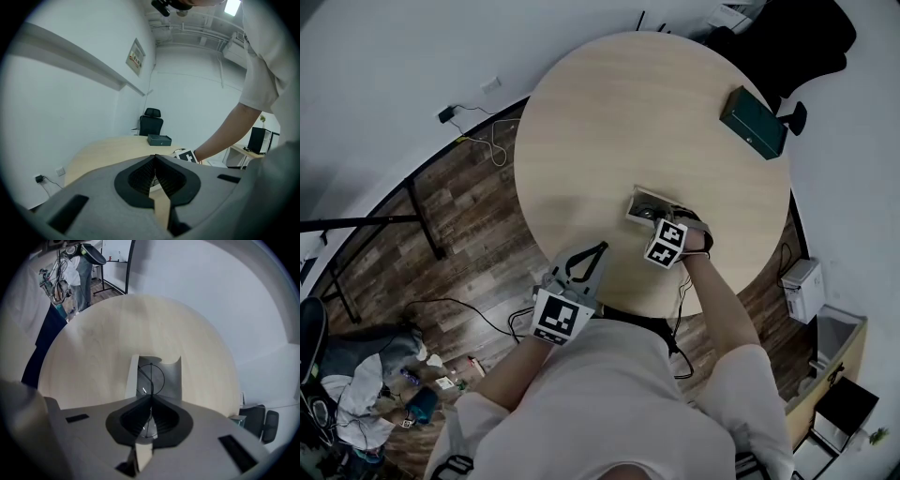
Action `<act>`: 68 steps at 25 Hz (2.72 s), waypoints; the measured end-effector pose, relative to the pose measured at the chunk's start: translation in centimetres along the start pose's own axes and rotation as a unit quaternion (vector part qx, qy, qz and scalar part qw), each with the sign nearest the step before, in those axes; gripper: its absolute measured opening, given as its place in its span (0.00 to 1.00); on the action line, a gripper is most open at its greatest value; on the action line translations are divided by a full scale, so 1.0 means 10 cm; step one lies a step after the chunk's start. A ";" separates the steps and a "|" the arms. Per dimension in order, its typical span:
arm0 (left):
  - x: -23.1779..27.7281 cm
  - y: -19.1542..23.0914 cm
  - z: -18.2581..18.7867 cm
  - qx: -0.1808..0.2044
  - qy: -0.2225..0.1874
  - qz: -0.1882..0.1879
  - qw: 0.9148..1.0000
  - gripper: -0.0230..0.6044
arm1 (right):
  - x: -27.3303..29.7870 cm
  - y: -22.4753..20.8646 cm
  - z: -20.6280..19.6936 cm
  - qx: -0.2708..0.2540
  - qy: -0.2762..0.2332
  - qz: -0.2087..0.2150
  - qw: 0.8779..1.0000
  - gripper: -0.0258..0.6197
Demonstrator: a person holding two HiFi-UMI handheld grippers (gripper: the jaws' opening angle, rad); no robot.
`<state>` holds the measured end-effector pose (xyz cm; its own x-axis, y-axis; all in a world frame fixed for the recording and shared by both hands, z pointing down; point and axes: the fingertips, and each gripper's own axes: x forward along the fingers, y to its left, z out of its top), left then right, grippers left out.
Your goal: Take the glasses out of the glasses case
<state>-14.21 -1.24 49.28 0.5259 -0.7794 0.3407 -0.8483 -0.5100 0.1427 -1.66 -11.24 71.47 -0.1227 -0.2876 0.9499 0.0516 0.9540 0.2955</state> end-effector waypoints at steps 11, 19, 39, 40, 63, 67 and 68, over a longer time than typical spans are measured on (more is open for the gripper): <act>0.01 -0.02 0.03 0.005 -0.003 -0.008 1.000 0.05 | -0.16 -0.10 -0.03 0.001 -0.003 -0.062 0.998 0.07; 0.00 -0.11 0.06 0.011 -0.008 -0.019 1.000 0.05 | -0.32 -0.11 -0.04 0.013 -0.003 -0.095 0.995 0.07; 0.10 -0.48 0.13 0.034 -0.011 -0.061 0.997 0.05 | -0.95 0.13 -0.60 0.081 0.004 -0.152 0.985 0.07; 0.12 -0.51 0.14 0.035 -0.011 -0.063 0.997 0.05 | -0.96 0.15 -0.69 0.086 0.008 -0.151 0.985 0.07; 0.51 -1.22 0.13 0.048 0.022 -0.048 0.997 0.05 | -0.50 0.79 -2.10 0.146 0.046 -0.088 0.984 0.07; 0.56 -1.24 0.10 0.049 0.030 -0.043 0.997 0.05 | -0.43 0.77 -2.18 0.148 0.046 -0.083 0.984 0.07; 0.57 -1.25 0.10 0.049 0.031 -0.043 0.997 0.05 | -0.42 0.77 -2.18 0.148 0.044 -0.081 0.985 0.07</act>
<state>-0.52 0.32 48.56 0.5887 -0.7086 0.3890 -0.7885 -0.6093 0.0834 20.89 -4.55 71.95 -0.0178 -0.4327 0.9014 -0.2535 0.8740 0.4145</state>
